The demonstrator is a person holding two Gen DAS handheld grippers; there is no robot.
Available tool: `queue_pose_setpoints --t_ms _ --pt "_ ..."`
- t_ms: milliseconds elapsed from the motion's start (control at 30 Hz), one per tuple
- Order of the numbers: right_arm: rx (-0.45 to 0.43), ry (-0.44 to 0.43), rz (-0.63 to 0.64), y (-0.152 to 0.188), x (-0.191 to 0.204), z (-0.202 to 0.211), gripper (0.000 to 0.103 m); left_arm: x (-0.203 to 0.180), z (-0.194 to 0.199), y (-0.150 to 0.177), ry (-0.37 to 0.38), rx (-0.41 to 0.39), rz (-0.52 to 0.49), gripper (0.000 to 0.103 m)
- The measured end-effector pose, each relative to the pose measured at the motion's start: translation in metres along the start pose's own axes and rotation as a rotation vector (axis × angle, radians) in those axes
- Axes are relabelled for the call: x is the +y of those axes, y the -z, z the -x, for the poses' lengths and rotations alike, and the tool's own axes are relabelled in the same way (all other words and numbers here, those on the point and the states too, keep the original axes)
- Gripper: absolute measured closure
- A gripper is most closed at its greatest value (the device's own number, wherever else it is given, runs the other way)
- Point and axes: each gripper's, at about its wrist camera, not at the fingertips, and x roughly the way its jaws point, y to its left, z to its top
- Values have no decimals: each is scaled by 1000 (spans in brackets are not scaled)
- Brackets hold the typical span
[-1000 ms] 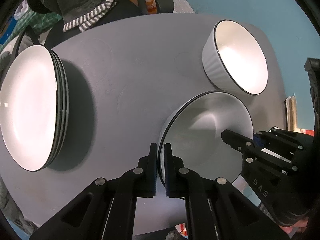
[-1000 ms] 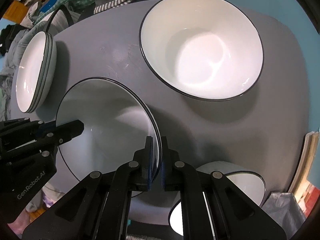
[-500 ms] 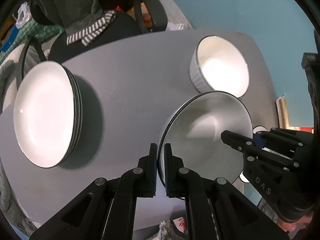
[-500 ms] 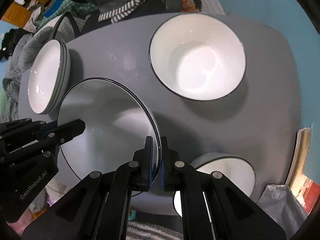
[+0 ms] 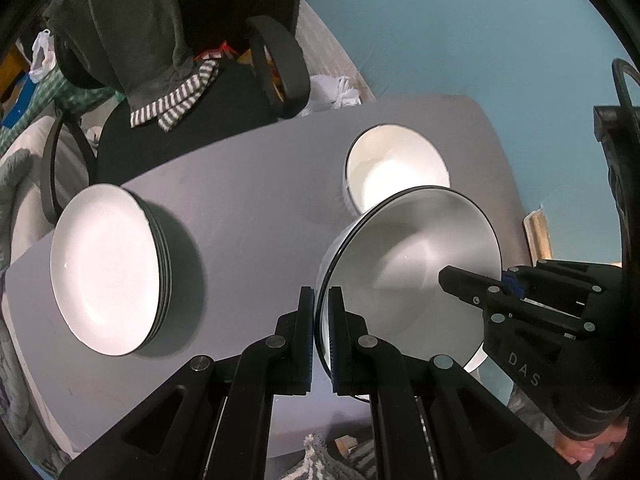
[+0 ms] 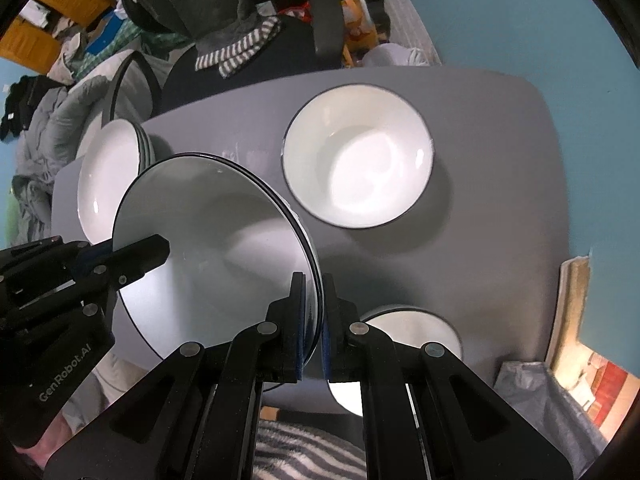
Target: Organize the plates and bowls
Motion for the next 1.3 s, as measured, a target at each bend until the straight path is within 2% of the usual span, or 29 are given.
queue_pose_setpoints --t_ms 500,800,1300 --pt "8 11 -30 -33 -42 8 97 -28 -17 -46 11 11 -16 97" --pt "29 13 -38 -56 -61 0 97 -37 -31 -72 -14 23 -34 97" --pt "100 22 -46 -79 -75 -27 97 -35 -66 -91 -27 104 -38 97"
